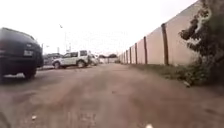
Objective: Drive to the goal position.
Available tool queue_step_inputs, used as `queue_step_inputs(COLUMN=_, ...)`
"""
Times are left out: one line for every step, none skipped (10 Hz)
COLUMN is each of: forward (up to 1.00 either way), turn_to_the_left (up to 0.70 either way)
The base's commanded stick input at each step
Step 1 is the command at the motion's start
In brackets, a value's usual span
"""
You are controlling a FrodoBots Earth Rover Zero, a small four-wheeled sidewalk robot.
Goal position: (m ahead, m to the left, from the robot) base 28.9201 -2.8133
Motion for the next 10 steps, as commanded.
queue_step_inputs(forward=0.85, turn_to_the_left=0.0)
queue_step_inputs(forward=0.85, turn_to_the_left=0.0)
queue_step_inputs(forward=0.85, turn_to_the_left=0.0)
queue_step_inputs(forward=0.85, turn_to_the_left=0.0)
queue_step_inputs(forward=0.85, turn_to_the_left=0.0)
queue_step_inputs(forward=0.85, turn_to_the_left=0.0)
queue_step_inputs(forward=0.85, turn_to_the_left=0.0)
queue_step_inputs(forward=0.85, turn_to_the_left=0.0)
queue_step_inputs(forward=0.85, turn_to_the_left=0.0)
queue_step_inputs(forward=0.85, turn_to_the_left=0.0)
